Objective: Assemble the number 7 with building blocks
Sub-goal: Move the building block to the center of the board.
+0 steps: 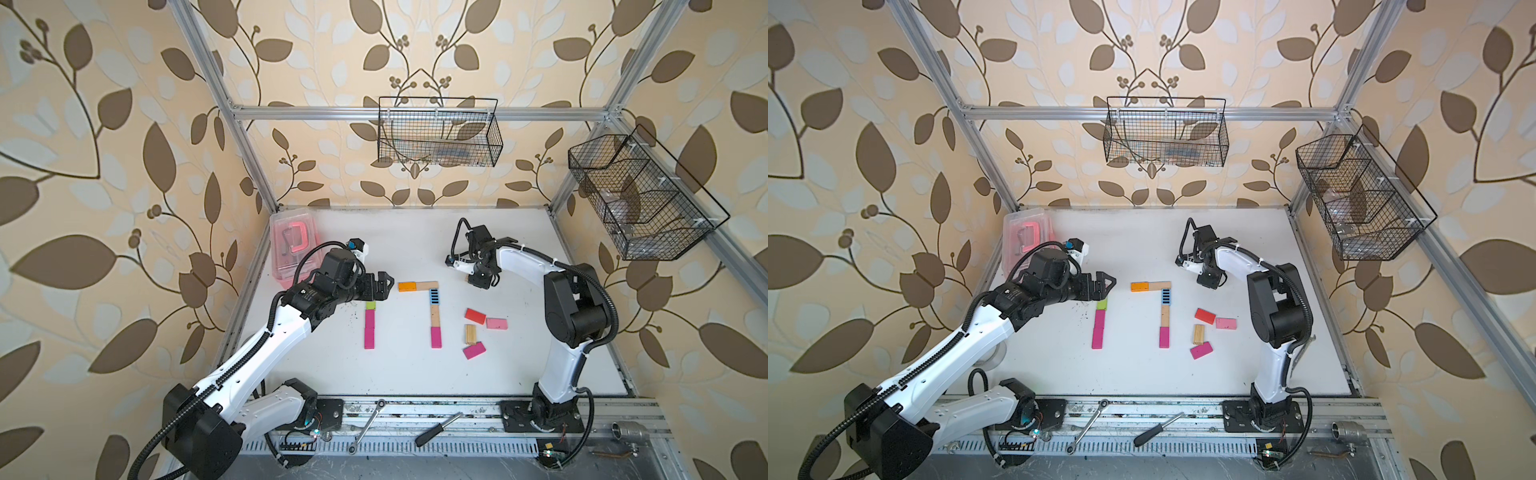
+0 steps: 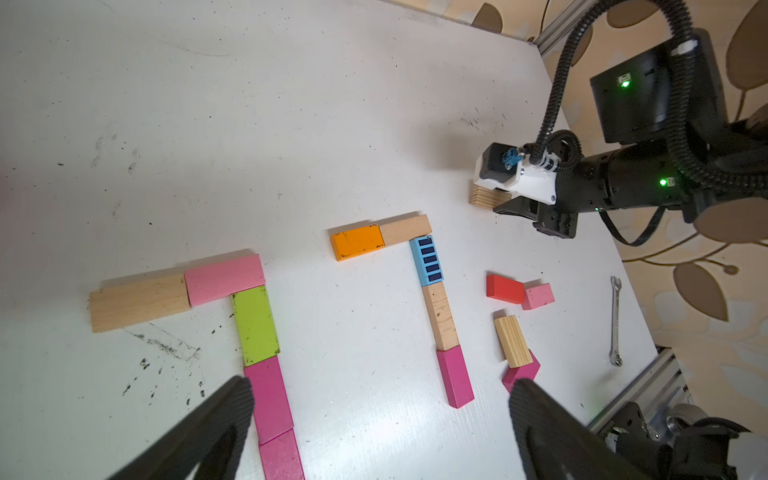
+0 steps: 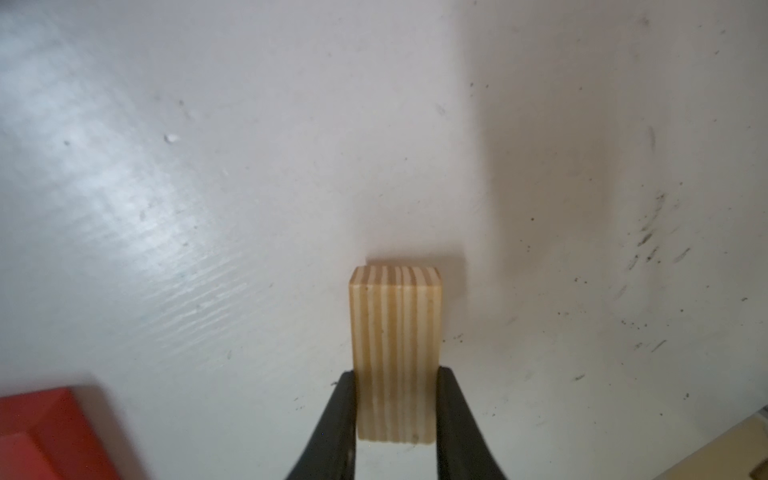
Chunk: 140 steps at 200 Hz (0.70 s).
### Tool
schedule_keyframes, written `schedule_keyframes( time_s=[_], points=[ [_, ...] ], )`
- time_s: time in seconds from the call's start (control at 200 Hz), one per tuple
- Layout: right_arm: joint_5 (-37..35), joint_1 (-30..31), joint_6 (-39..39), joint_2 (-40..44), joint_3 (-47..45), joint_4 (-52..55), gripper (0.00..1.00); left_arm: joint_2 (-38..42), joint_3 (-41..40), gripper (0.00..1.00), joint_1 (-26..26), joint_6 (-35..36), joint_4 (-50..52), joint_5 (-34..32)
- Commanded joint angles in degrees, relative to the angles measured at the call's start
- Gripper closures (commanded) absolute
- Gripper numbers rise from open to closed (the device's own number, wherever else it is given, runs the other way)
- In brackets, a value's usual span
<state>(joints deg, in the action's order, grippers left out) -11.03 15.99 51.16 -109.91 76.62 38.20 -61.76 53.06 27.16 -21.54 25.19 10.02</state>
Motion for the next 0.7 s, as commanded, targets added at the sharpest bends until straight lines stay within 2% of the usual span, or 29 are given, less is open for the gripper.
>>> schedule_keyframes(
  time_s=[0.0, 0.295, 0.695],
  points=[
    [-1.5, 0.0, 5.0, -0.9, 0.8, -1.6, 0.8, 1.6, 0.1, 0.01, -0.2, 0.7, -1.5, -0.9],
    [-2.2, 0.9, 9.5, -5.5, 3.8, 0.7, 0.79, 3.0, -0.1, 0.01, -0.2, 0.8, -1.2, -1.8],
    [-3.9, 2.5, 11.7, -3.8, 4.1, -0.4, 0.75, 4.5, -1.4, 0.01, -0.2, 0.8, -2.3, -2.7]
  ],
)
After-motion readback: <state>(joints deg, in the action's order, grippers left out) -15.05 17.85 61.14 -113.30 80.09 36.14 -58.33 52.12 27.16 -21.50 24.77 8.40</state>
